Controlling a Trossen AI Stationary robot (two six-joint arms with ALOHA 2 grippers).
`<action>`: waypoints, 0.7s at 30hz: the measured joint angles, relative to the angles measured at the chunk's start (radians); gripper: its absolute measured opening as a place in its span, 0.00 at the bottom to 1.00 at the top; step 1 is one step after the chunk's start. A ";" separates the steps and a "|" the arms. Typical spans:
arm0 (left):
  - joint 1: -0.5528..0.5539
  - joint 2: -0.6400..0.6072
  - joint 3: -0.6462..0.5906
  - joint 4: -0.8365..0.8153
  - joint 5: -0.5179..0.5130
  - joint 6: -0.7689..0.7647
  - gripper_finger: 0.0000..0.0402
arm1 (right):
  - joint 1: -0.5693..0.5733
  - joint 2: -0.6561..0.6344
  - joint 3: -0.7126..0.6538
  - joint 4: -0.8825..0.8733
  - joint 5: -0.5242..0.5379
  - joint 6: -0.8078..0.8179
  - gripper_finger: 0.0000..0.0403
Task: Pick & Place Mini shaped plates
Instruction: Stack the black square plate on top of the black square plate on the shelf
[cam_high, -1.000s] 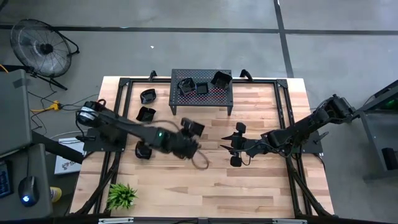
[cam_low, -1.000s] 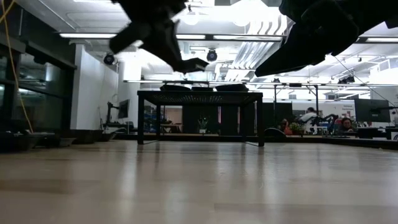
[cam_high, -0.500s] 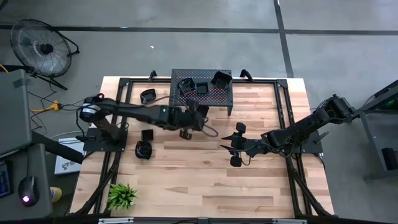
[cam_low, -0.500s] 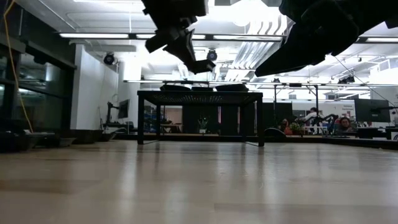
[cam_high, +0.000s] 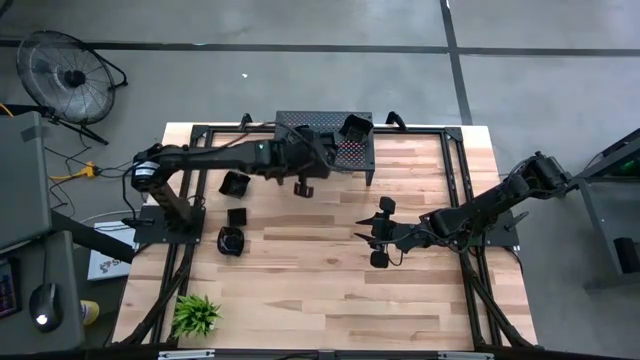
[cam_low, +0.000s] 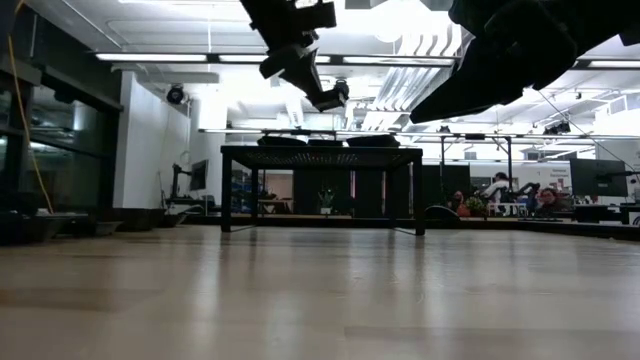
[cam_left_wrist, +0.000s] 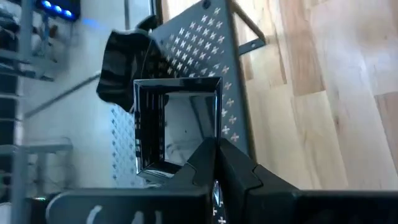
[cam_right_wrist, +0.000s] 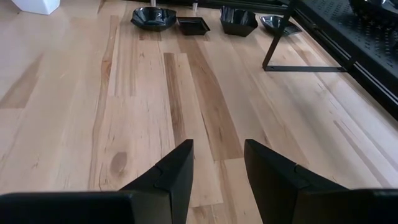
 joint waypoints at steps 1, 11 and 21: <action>0.013 0.000 0.000 0.001 0.015 -0.012 0.01 | 0.000 0.000 0.000 0.000 0.003 0.000 0.34; 0.105 0.000 0.000 0.048 0.095 -0.120 0.01 | 0.000 0.000 0.000 -0.005 0.043 -0.012 0.34; 0.117 0.034 0.000 0.081 0.088 -0.162 0.01 | 0.000 0.000 0.000 -0.005 0.043 -0.012 0.34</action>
